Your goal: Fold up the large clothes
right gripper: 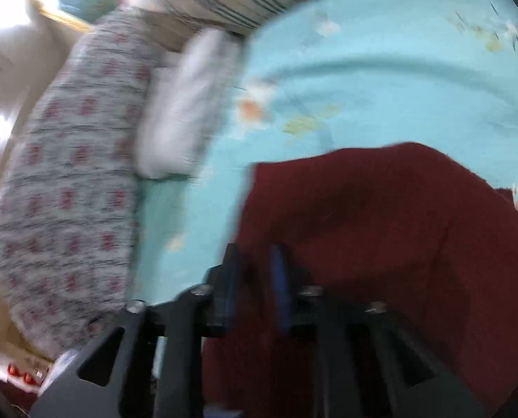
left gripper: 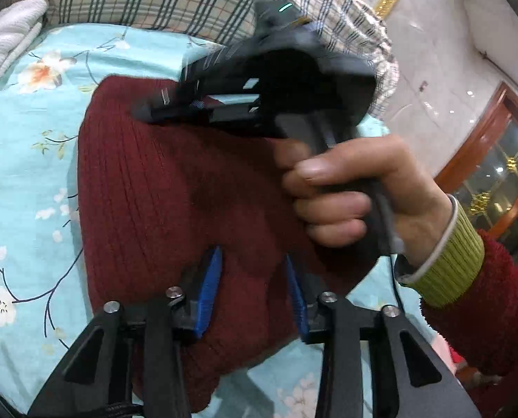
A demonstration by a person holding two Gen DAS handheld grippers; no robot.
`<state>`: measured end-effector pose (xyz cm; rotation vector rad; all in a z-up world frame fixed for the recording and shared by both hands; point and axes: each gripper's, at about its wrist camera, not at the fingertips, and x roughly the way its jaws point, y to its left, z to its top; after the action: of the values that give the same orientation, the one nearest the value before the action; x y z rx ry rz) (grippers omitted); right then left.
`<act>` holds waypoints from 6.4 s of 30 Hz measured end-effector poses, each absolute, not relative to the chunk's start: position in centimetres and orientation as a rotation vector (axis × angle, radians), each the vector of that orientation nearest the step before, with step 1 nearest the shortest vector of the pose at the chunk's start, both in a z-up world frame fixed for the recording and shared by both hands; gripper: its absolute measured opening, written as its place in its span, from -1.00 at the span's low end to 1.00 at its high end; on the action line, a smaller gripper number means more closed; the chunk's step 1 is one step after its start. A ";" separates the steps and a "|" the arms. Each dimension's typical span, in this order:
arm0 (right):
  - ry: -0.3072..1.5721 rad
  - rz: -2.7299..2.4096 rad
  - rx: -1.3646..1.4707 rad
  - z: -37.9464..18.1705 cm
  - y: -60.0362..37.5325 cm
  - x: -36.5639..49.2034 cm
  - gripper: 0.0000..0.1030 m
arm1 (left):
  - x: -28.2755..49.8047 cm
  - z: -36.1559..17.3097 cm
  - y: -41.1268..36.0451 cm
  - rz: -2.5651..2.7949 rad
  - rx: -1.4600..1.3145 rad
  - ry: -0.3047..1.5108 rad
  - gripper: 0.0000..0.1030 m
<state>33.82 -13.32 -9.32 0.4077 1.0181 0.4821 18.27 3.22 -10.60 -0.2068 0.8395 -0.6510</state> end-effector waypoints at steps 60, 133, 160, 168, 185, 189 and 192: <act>0.907 0.050 0.291 -8.4 -21.7 13.5 -0.63 | 16.7 -9.8 4.2 -0.291 -0.064 0.932 0.05; 0.831 0.065 0.161 -4.8 -17.2 3.6 0.42 | 5.5 -3.0 6.2 -0.059 0.155 0.805 0.63; 0.826 0.134 0.030 -3.4 -15.0 3.9 1.00 | 6.3 -1.9 6.5 -0.047 0.206 0.802 0.97; 0.841 0.130 0.045 -3.2 -15.8 5.5 1.00 | 8.3 -1.9 5.2 -0.063 0.225 0.819 0.97; 0.844 0.139 0.010 -1.7 -16.3 9.2 1.00 | 11.3 -1.8 3.8 -0.054 0.243 0.834 0.96; 0.847 0.142 -0.007 -1.4 -16.2 9.8 1.00 | 11.8 -1.7 3.9 -0.047 0.238 0.832 0.97; 0.851 0.147 -0.016 -1.3 -16.2 10.1 1.00 | 12.0 -1.6 4.0 -0.044 0.237 0.830 0.96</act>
<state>10.12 -16.18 -1.28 -0.0159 0.8511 0.1468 12.04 3.97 -1.64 0.2373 0.8305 -0.0441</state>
